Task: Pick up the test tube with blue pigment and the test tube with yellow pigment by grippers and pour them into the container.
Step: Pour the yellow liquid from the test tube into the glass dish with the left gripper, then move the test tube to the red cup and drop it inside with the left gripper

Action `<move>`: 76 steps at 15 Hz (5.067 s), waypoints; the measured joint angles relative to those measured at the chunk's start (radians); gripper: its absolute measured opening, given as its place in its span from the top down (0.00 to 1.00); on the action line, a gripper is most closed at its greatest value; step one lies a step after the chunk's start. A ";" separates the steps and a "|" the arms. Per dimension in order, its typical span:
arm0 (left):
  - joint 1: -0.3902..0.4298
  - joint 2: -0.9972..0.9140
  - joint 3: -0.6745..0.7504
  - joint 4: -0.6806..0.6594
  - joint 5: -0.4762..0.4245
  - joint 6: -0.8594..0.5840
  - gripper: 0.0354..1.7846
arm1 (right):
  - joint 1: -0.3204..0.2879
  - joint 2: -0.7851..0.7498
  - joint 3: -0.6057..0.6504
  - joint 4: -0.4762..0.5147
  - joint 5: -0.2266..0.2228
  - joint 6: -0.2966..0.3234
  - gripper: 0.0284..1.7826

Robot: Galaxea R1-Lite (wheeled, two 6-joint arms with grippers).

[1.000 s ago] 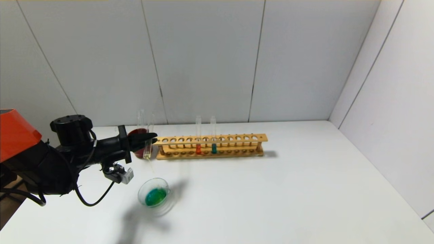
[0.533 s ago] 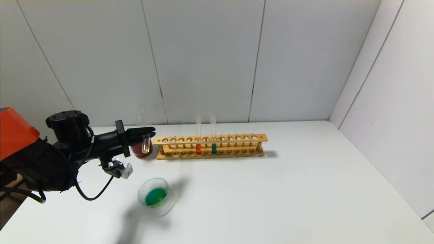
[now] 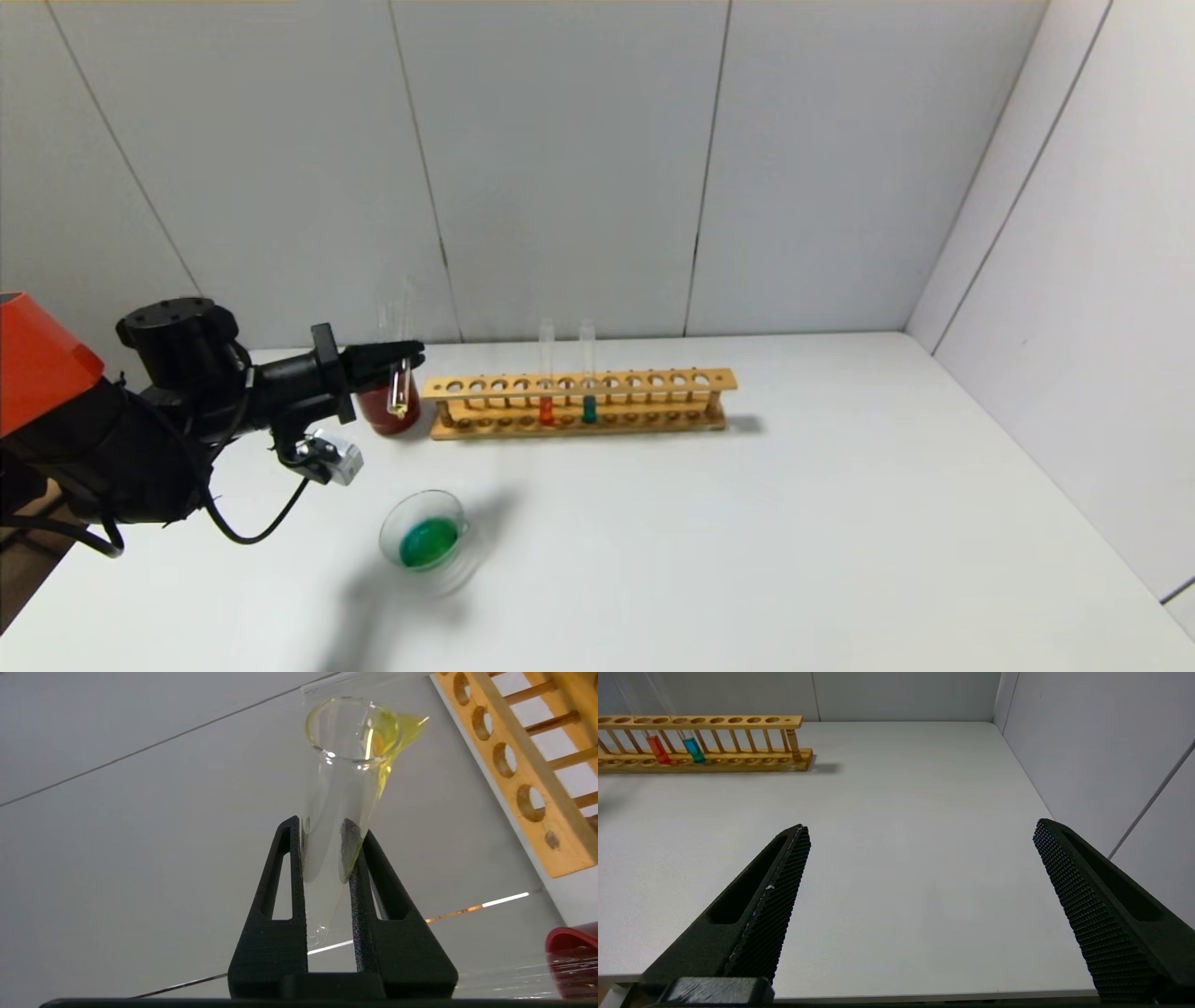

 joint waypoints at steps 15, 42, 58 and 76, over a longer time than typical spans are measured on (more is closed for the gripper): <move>0.008 -0.007 0.003 -0.177 0.031 0.002 0.84 | 0.000 0.000 0.000 0.000 0.000 0.000 0.02; -0.414 -0.253 0.122 -0.130 1.621 -1.157 0.84 | 0.000 0.000 0.000 0.000 0.000 0.000 0.02; -0.134 -0.353 -0.291 0.718 1.330 -2.313 0.84 | 0.000 0.000 0.000 0.000 0.000 0.000 0.02; -0.057 -0.154 -0.386 0.686 1.262 -2.397 0.84 | 0.000 0.000 0.000 0.000 0.000 0.001 0.02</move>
